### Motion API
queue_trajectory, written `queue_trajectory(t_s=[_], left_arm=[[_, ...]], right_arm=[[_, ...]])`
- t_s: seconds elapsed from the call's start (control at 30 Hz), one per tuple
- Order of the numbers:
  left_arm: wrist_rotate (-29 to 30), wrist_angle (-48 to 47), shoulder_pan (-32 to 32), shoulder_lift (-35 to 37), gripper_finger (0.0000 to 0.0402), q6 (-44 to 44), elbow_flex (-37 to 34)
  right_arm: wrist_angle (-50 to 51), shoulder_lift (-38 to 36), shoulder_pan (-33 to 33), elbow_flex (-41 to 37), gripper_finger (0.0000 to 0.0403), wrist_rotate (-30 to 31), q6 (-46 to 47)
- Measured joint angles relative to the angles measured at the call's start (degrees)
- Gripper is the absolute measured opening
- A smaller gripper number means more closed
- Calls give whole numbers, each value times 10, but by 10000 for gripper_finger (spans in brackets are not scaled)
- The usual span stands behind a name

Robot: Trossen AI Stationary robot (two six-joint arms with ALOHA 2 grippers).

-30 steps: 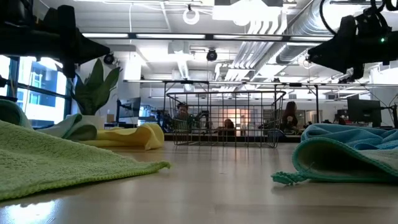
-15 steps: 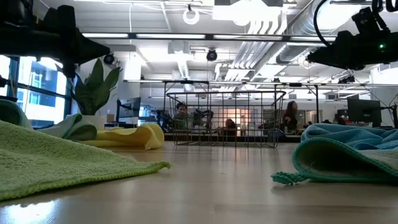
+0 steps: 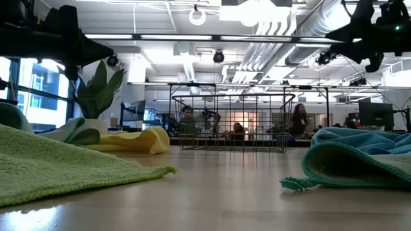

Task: Fold microfiber towels
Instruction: Fold the bottom blue microfiber cloth

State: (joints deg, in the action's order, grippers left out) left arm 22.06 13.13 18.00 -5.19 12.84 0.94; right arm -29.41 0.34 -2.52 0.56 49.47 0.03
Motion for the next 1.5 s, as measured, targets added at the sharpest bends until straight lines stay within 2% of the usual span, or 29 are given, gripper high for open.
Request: queue_trajectory(t_s=[0.27,0.4,0.5,0.63,0.83,1.17,1.5], left_arm=[[0,0,0,0,1,0,0],[0,0,0,0,1,0,0],[0,0,0,0,1,0,0],[0,0,0,0,1,0,0],[0,0,0,0,1,0,0],[0,0,0,0,1,0,0],[0,1,0,0,1,5,0]], right_arm=[[-5,0,0,0,188,-3,149],[-12,0,0,0,188,-53,227],[-14,5,0,2,188,-87,244],[-18,32,0,28,188,-100,233],[-9,117,0,100,188,-122,215],[60,331,0,270,188,-127,196],[190,479,0,414,188,-127,204]])
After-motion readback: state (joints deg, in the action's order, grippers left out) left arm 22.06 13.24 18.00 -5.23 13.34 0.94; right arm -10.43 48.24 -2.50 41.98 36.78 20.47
